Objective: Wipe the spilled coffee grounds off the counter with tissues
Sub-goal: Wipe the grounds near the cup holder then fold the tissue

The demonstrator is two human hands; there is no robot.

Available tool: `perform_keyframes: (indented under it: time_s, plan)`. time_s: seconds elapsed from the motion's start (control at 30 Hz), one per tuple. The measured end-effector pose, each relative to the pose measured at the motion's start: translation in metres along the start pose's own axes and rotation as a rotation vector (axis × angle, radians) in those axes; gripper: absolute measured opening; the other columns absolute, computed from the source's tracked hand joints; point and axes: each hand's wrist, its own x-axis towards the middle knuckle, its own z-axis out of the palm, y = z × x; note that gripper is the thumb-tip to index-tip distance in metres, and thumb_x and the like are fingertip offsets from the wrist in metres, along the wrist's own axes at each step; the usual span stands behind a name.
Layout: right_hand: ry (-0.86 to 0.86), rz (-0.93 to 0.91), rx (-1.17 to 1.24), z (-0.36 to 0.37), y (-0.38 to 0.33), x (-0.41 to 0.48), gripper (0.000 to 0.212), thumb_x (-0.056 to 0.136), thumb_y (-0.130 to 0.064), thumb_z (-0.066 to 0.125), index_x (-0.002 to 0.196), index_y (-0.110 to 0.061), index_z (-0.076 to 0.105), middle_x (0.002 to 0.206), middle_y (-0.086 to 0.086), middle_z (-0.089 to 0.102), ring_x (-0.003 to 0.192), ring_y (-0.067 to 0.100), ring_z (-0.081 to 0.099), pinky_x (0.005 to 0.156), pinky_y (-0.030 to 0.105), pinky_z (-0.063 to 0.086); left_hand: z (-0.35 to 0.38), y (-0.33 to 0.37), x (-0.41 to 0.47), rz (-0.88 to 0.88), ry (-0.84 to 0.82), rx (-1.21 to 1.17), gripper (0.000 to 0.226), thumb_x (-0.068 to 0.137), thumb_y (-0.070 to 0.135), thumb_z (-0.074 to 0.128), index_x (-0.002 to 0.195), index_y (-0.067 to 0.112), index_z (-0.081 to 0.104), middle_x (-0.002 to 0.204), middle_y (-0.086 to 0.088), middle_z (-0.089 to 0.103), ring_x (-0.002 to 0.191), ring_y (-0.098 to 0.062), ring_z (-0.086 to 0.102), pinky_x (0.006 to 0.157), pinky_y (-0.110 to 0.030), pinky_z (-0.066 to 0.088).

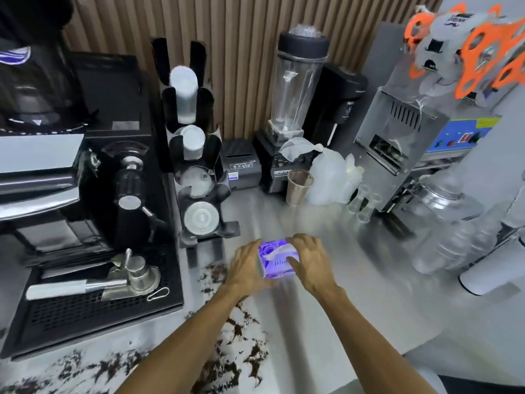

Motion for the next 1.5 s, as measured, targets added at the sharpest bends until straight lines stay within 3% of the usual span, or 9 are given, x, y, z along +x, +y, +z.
perform_keyframes:
  time_s: [0.1,0.3,0.43,0.73,0.9,1.03,1.13,1.3,1.5]
  plan:
    - [-0.04,-0.039,-0.007,0.005,0.01,0.017,0.036,0.078,-0.021,0.061,0.112,-0.012,0.067,0.116,0.013,0.063,0.1,0.036,0.056,0.086,0.043,0.051,0.019,-0.012,0.022,-0.009,0.012,0.063,0.106,0.041,0.07,0.073,0.131,0.027,0.038,0.122,0.006,0.054,0.12,-0.023,0.048,0.101,-0.037,0.043]
    - [-0.107,-0.07,0.058,0.009,0.025,0.029,0.02,0.087,-0.026,0.055,0.093,-0.016,0.072,0.113,0.0,0.066,0.106,0.027,0.053,0.09,0.036,0.044,0.027,-0.006,0.022,0.004,0.015,0.09,0.1,0.044,0.066,0.072,0.132,0.032,0.037,0.123,0.003,0.048,0.119,-0.021,0.039,0.102,-0.032,0.035]
    - [-0.077,-0.077,0.187,0.005,0.026,0.029,0.013,0.091,-0.019,0.057,0.093,-0.017,0.07,0.107,-0.005,0.066,0.104,0.022,0.052,0.091,0.034,0.044,0.026,-0.008,0.02,0.003,0.007,0.054,0.097,0.052,0.052,0.08,0.137,0.03,0.04,0.127,0.001,0.044,0.12,-0.022,0.036,0.105,-0.035,0.035]
    - [0.062,-0.039,0.422,-0.05,0.01,0.031,0.014,0.094,-0.013,0.056,0.098,-0.023,0.065,0.107,-0.014,0.062,0.102,0.008,0.052,0.089,0.015,0.039,0.026,-0.008,0.021,0.031,-0.011,0.075,0.098,0.054,0.052,0.081,0.138,0.027,0.038,0.128,0.004,0.042,0.118,-0.019,0.034,0.103,-0.03,0.033]
    - [0.146,-0.077,0.448,-0.084,-0.007,0.029,0.011,0.095,-0.016,0.057,0.098,-0.021,0.066,0.104,-0.014,0.064,0.103,0.008,0.056,0.088,0.016,0.04,0.023,-0.005,0.016,0.029,-0.042,0.074,0.103,0.054,0.054,0.082,0.14,0.025,0.033,0.129,0.002,0.04,0.12,-0.019,0.032,0.106,-0.033,0.032]
    - [0.172,-0.152,0.495,-0.114,-0.03,0.024,0.009,0.095,-0.015,0.059,0.099,-0.016,0.067,0.103,-0.01,0.066,0.102,0.006,0.061,0.089,0.019,0.044,0.012,0.011,0.005,0.044,0.002,-0.265,0.109,0.039,0.066,0.088,0.132,0.035,0.04,0.127,0.014,0.049,0.122,-0.007,0.043,0.106,-0.035,0.04]
    - [0.107,-0.161,0.612,-0.133,-0.05,0.013,0.011,0.094,-0.009,0.059,0.099,-0.016,0.067,0.1,-0.01,0.068,0.1,0.009,0.064,0.087,0.019,0.047,-0.012,0.032,-0.018,0.037,0.037,-0.629,0.109,0.041,0.052,0.095,0.136,0.034,0.043,0.127,0.014,0.058,0.122,-0.004,0.052,0.105,-0.032,0.044]
    - [0.031,0.009,0.928,-0.14,-0.077,-0.007,0.01,0.091,-0.008,0.062,0.097,-0.015,0.066,0.094,0.0,0.072,0.091,0.016,0.069,0.08,0.021,0.053,-0.064,0.049,-0.079,0.013,0.152,-1.085,0.061,0.061,0.036,0.089,0.114,0.015,0.065,0.109,0.001,0.073,0.104,-0.012,0.067,0.084,-0.024,0.052]
    - [-0.03,0.261,1.113,-0.116,-0.098,-0.037,0.016,0.087,-0.007,0.069,0.102,-0.01,0.066,0.093,0.008,0.074,0.086,0.025,0.071,0.073,0.035,0.057,-0.092,0.021,-0.124,-0.184,0.279,-1.208,0.036,0.08,0.033,0.073,0.112,0.018,0.067,0.107,0.001,0.074,0.103,-0.018,0.068,0.094,-0.044,0.053]
